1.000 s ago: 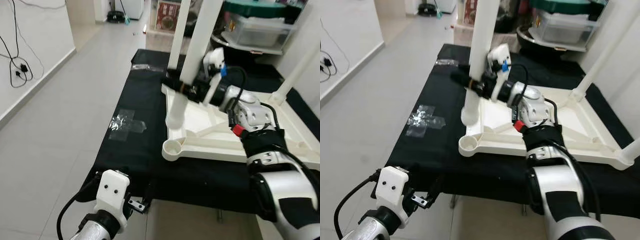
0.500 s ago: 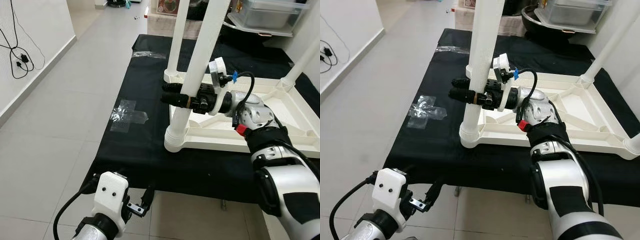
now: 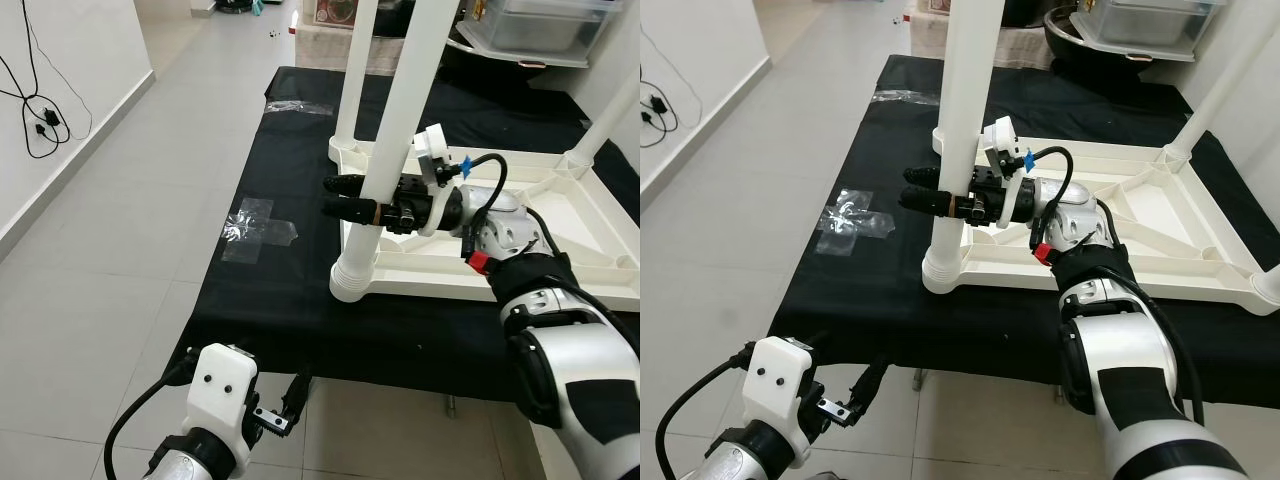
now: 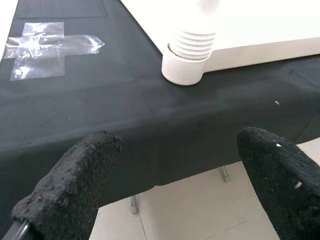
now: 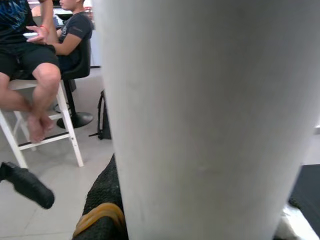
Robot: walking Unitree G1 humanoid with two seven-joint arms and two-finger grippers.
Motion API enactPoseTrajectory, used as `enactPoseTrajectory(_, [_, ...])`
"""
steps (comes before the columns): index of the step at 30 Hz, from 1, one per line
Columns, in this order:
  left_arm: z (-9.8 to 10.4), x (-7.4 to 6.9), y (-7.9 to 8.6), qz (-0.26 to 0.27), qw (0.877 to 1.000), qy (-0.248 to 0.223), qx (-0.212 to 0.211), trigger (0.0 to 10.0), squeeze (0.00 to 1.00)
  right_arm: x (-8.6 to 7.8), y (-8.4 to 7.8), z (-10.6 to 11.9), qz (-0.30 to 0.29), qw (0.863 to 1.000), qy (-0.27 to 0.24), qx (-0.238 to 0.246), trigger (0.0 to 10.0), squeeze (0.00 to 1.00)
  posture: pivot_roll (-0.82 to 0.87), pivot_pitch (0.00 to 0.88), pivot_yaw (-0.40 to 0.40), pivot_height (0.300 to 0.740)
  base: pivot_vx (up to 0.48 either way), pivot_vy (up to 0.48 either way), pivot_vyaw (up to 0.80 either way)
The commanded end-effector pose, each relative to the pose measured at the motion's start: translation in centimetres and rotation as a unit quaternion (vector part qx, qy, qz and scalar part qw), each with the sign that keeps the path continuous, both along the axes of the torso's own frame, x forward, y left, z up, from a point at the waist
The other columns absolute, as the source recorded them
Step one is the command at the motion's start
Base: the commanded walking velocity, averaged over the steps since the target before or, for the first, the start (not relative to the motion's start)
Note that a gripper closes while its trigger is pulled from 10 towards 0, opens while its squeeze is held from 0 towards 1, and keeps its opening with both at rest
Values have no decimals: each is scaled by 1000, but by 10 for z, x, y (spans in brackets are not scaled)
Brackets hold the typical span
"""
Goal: Building children table
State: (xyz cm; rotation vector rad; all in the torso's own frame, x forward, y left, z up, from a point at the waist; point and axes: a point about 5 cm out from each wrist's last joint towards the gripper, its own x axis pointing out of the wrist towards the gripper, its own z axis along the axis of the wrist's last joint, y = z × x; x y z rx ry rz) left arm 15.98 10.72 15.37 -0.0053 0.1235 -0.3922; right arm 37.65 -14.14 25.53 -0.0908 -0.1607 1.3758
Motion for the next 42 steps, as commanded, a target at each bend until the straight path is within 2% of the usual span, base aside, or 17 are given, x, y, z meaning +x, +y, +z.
enactPoseTrajectory(1, [1,-3,-1,-4,1000,4,-2,10000,0,1,1,6,-3,1000,-13,3,10000,0,180,162,-81,740,0,0,0])
enactPoseTrajectory(8, [3,-2,-1,-5,1000,4,0,10000,0,3,9,3,-9,1000,-19,14,10000,0,175,176,-78,740,0,0,0])
enactPoseTrajectory(10, [4,-2,-1,-6,1000,5,1,10000,0,1,14,-3,2,1000,-23,10,10000,0,179,183,-79,740,0,0,0])
enactPoseTrajectory(14, [5,-2,-1,-6,1000,4,2,10000,0,0,16,-8,9,1000,-17,6,10000,0,184,190,-79,740,0,0,0])
enactPoseTrajectory(18, [6,-3,1,0,1000,5,3,10000,0,2,12,-10,-12,1000,-18,-2,10000,0,182,201,-76,740,0,0,0])
enactPoseTrajectory(28, [4,-2,1,-4,1000,10,6,10000,0,6,-4,7,-39,999,-30,-5,10000,0,179,210,-72,740,0,0,0])
enactPoseTrajectory(33, [4,-1,2,-5,1000,12,8,10000,0,1,-8,0,2,1000,-13,-23,10000,0,179,217,-69,740,0,0,0])
enactPoseTrajectory(42, [3,-1,3,-5,1000,15,10,10000,0,-2,-4,-8,29,999,4,-35,10000,0,182,227,-65,740,0,0,0])
